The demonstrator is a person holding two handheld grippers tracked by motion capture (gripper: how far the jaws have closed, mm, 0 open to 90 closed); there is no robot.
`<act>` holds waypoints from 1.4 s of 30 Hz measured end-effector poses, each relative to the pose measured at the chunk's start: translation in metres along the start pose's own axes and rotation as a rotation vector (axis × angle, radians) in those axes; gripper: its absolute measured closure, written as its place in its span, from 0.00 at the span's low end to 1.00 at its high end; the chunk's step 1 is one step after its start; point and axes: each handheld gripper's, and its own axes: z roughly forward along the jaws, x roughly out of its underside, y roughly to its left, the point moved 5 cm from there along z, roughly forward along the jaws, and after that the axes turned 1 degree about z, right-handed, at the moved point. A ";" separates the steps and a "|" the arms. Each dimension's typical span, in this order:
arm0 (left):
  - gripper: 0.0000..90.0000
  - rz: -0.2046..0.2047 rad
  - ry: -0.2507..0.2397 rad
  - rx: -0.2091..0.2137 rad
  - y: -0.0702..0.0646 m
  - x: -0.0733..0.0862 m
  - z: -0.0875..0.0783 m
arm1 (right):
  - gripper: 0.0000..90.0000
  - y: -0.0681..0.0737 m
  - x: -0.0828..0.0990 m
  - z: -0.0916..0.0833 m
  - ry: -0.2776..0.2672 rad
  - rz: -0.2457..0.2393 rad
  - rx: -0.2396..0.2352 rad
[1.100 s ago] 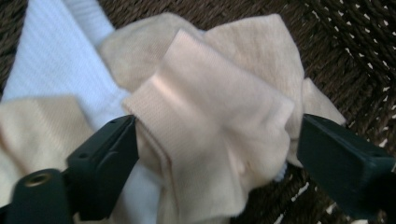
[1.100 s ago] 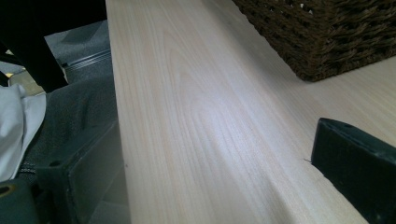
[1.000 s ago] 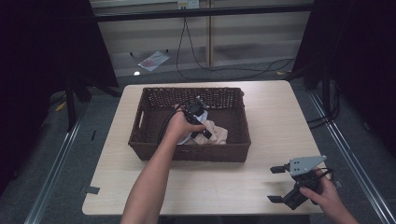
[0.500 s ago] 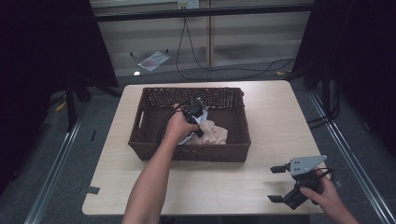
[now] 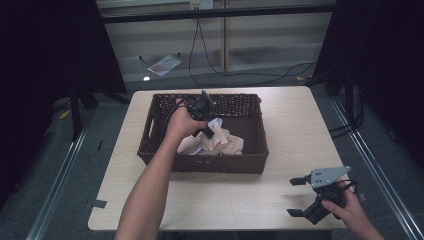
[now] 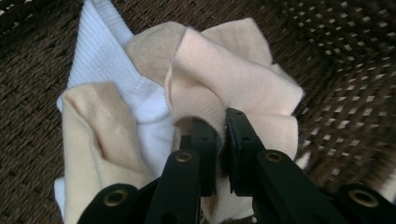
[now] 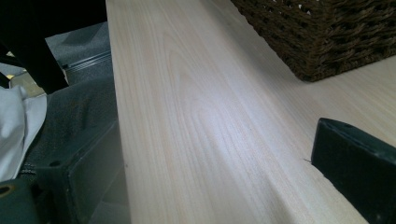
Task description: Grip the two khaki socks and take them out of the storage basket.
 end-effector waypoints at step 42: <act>0.93 0.054 0.047 0.073 -0.040 0.010 -0.068 | 0.02 0.000 0.000 0.002 0.008 -0.002 -0.001</act>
